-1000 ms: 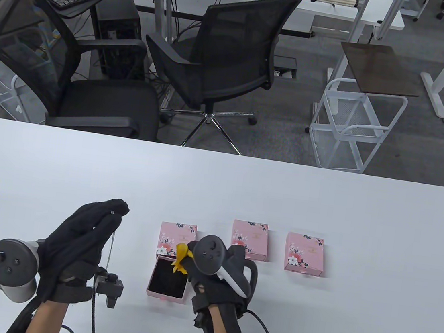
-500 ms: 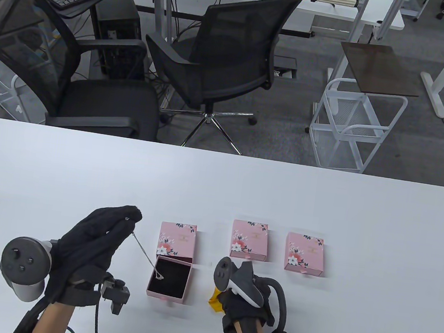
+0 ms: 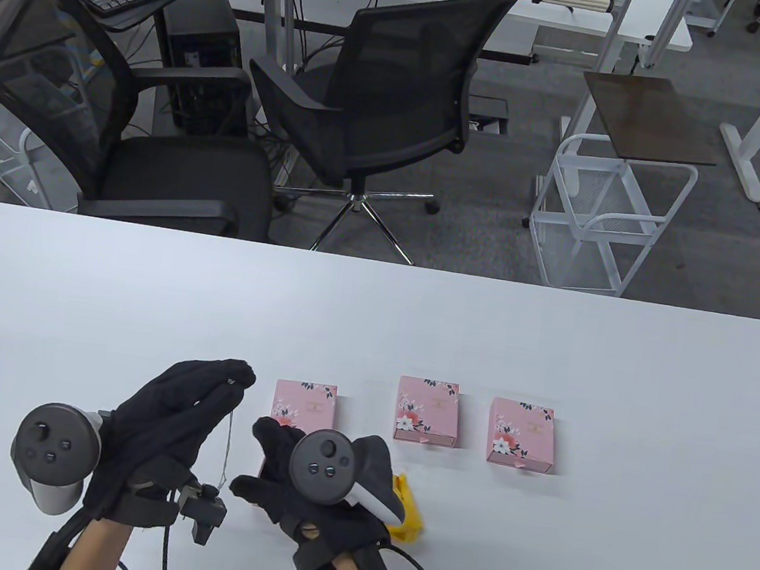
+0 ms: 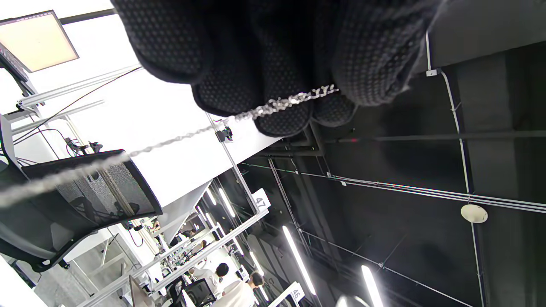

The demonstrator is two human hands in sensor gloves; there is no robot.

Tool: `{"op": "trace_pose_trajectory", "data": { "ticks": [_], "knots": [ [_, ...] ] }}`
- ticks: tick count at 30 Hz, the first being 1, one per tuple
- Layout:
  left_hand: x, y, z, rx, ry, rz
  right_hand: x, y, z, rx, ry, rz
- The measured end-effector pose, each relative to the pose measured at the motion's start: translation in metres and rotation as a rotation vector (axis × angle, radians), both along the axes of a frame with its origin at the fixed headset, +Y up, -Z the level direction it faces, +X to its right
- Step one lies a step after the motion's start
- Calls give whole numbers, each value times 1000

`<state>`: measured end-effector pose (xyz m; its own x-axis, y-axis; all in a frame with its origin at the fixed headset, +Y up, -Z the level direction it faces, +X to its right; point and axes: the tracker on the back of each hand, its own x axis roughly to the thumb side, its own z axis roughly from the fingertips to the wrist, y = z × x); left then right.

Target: Dust necklace

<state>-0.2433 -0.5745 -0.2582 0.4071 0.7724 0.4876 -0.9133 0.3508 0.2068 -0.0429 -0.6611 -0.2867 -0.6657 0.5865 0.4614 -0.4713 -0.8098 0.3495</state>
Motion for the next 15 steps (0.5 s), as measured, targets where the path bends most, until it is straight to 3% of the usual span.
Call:
{"op": "trace_pose_trajectory", "data": {
  "ticks": [3, 7, 11, 15],
  "knots": [
    [-4, -1, -1, -8, 19, 2, -1, -9, -11, 1, -26, -61],
    [-15, 0, -2, -4, 48, 38, 29, -13, -29, -49, -95, -134],
    [-31, 2, -2, 1, 96, 79, 75, -5, -45, -110, -197, -270],
    [-38, 1, -4, -11, 123, 92, 103, 8, -48, -98, -255, -363]
  ]
}}
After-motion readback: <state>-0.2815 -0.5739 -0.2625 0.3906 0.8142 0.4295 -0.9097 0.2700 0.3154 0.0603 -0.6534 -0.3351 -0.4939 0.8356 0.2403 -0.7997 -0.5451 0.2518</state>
